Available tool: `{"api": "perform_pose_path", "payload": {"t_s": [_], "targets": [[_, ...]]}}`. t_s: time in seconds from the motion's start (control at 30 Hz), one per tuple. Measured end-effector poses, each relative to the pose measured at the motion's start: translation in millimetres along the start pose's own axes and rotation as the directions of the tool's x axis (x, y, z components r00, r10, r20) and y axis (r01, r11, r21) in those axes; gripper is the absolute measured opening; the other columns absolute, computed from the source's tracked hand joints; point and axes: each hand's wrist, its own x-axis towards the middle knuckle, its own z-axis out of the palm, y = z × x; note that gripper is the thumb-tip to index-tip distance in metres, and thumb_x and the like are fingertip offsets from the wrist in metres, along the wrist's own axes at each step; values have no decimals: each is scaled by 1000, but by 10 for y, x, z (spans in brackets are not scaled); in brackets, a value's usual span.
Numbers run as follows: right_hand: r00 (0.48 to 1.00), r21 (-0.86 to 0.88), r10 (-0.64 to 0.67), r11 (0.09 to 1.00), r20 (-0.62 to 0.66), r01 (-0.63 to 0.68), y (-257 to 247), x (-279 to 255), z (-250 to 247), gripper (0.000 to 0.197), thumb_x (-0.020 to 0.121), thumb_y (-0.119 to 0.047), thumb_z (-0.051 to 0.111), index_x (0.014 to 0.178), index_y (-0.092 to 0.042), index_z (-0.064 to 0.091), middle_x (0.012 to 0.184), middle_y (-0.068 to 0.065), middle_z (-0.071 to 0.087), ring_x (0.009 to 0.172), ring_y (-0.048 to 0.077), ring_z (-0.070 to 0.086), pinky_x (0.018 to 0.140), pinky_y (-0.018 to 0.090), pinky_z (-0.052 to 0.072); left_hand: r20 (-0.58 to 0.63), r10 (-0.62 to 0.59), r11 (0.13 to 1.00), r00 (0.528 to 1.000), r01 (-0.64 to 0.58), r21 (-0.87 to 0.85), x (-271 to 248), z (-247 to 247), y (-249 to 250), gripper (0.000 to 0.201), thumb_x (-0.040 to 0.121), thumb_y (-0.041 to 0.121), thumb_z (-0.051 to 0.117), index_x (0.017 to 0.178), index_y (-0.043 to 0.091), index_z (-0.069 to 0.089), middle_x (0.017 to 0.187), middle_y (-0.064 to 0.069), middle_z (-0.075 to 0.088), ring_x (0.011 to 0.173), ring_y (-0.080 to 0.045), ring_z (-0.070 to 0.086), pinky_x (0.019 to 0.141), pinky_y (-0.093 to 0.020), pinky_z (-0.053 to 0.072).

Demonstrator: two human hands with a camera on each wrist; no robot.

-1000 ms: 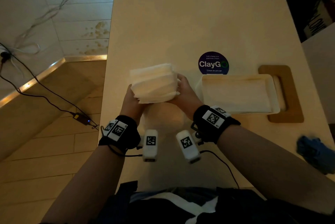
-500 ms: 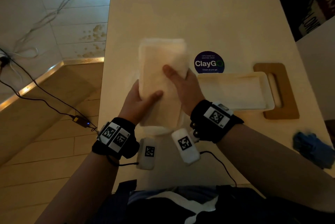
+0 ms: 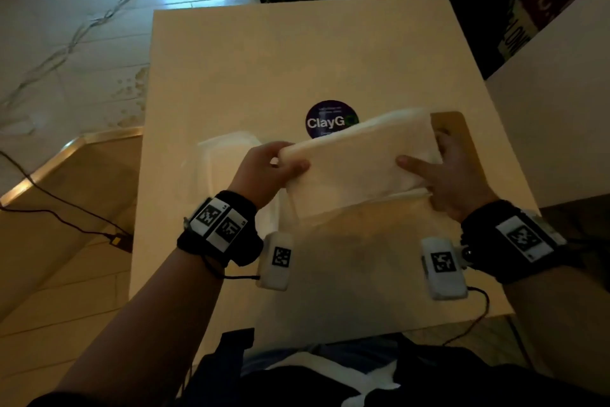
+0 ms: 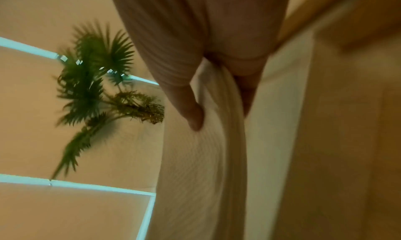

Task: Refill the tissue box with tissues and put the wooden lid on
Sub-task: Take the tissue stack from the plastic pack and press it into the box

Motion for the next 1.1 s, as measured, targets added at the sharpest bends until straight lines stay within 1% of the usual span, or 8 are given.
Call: {"api": "perform_pose_path", "payload": {"t_s": [0.2, 0.37, 0.47, 0.57, 0.67, 0.77, 0.87, 1.1], "targets": [[998, -380, -49, 923, 41, 61, 216, 228, -376, 34, 92, -13, 57, 125, -5, 53, 108, 5, 59, 99, 16, 55, 72, 18, 45, -166, 69, 961, 984, -21, 277, 220, 377, -58, 28, 81, 17, 66, 108, 20, 61, 98, 4, 63, 82, -12, 62, 72, -17, 48], [990, -592, -118, 794, 73, 138, 342, 457, -380, 9, 89, -24, 60, 93, -16, 60, 97, 14, 60, 97, 27, 56, 75, 33, 42, -187, 231, 824, 955, -90, 559, 250, 470, -111, 29, 82, 18, 62, 110, 18, 60, 99, -5, 64, 98, -26, 53, 85, -33, 42], [960, -821, -255, 520, 115, 236, 394, 534, -306, 34, 82, -28, 69, 107, -8, 58, 109, 23, 55, 108, 36, 46, 86, 40, 38, -104, 312, 622, 944, -121, 774, 274, 503, -185, 29, 78, 18, 62, 106, 13, 64, 104, -14, 63, 101, -39, 48, 83, -46, 41], [924, -807, -361, 504, 128, 309, 354, 595, -290, 69, 73, -20, 76, 131, -10, 41, 124, 19, 49, 113, 37, 45, 94, 45, 39, -95, 335, 585, 937, -128, 801, 243, 552, -100, 44, 73, 11, 66, 117, 11, 60, 114, -19, 53, 105, -42, 45, 90, -48, 41], [799, -740, -501, 387, 332, 550, 293, 629, -313, 61, 72, -4, 71, 128, -9, 49, 123, 20, 51, 112, 34, 49, 99, 40, 41, 97, 379, 548, 920, -308, 778, 219, 613, -2, 48, 77, 16, 66, 124, 17, 56, 127, -15, 51, 115, -37, 44, 98, -46, 40], [801, -736, -237, 314, 550, 599, 237, 649, -297, 66, 77, -13, 73, 135, -5, 44, 139, 21, 42, 126, 35, 41, 109, 44, 34, 296, 169, 472, 940, -341, 813, 224, 709, -5, 58, 83, 33, 62, 137, 26, 41, 148, -7, 34, 135, -32, 29, 109, -47, 33], [821, -806, 46, 228, 569, 546, 208, 658, -228, 81, 78, -22, 74, 144, -8, 27, 151, 18, 22, 138, 33, 26, 114, 42, 29, 327, 14, 423, 945, -302, 855, 293, 741, -35, 68, 82, 37, 63, 142, 30, 30, 155, -4, 21, 140, -29, 21, 110, -44, 31], [830, -857, 221, 186, 513, 481, 126, 769, -51, 78, 75, -21, 76, 138, -12, 31, 142, 13, 27, 120, 34, 49, 99, 42, 46, 349, -52, 391, 936, -302, 869, 400, 855, 57, 79, 77, 35, 69, 142, 24, 26, 147, -10, 31, 126, -35, 41, 102, -41, 38]]}}
